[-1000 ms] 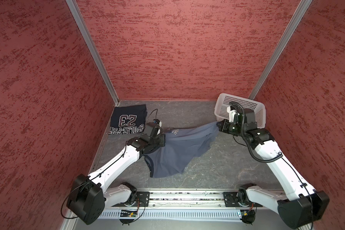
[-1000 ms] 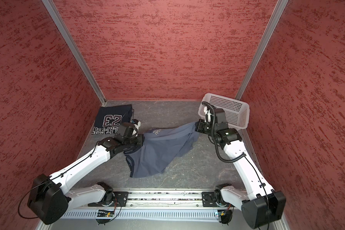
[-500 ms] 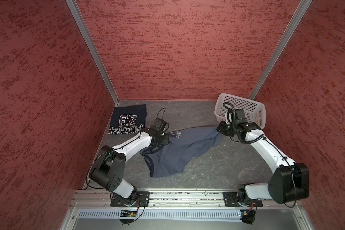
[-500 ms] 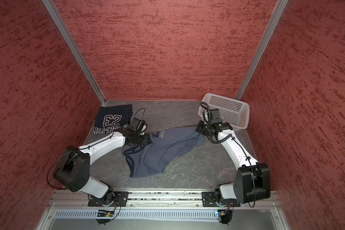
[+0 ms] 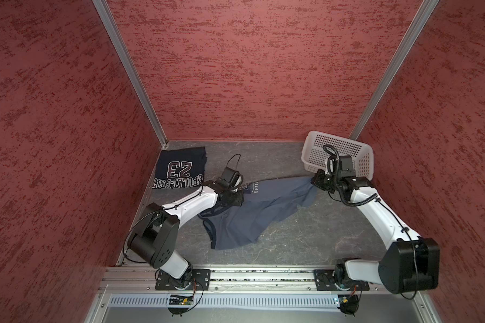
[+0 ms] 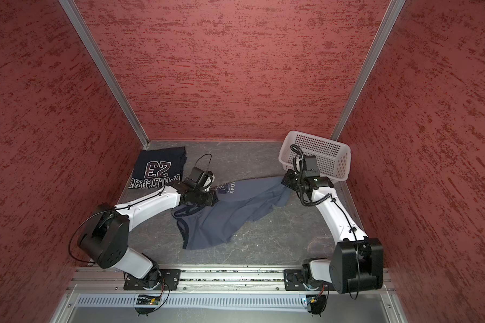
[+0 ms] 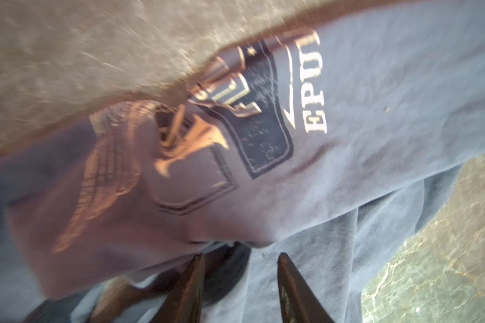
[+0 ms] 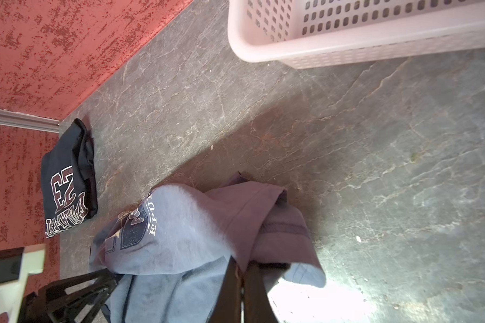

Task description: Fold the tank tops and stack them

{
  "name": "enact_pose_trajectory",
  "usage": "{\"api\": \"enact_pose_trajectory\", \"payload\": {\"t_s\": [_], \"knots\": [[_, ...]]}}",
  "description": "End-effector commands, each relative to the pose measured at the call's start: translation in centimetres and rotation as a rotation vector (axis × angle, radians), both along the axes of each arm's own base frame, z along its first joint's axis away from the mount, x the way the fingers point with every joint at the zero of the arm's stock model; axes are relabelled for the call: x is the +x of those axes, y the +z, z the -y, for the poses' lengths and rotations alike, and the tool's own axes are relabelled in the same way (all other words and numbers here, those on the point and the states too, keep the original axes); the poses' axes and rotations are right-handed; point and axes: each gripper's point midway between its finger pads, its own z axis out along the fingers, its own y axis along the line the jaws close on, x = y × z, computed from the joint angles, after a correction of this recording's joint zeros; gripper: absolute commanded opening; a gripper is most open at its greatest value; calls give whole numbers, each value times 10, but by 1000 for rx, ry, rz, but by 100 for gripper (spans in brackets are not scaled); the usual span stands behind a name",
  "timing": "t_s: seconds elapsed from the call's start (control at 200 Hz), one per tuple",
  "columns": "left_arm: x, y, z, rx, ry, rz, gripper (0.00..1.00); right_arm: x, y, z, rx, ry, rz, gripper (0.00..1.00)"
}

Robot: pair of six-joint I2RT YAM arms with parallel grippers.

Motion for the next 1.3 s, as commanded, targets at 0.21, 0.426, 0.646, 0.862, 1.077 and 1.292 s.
{"api": "enact_pose_trajectory", "payload": {"t_s": [0.21, 0.426, 0.646, 0.862, 1.077, 1.292], "knots": [[4, -11, -1, 163, -39, 28, 46, 6, 15, 1, 18, -4, 57, 0], [0, -8, 8, 176, -65, 44, 28, 6, 14, 5, 10, -12, 54, 0], [-5, -6, 1, 209, -56, 63, 18, 7, 14, 8, 7, -17, 55, 0], [-13, -16, 6, 225, -100, 28, 20, 9, 16, 9, 10, -20, 59, 0], [-16, -25, 16, 229, -141, -2, 30, 9, 14, 9, 10, -23, 56, 0], [-10, -26, 15, 253, -123, 19, 18, 8, 11, 10, 8, -23, 49, 0]]}}
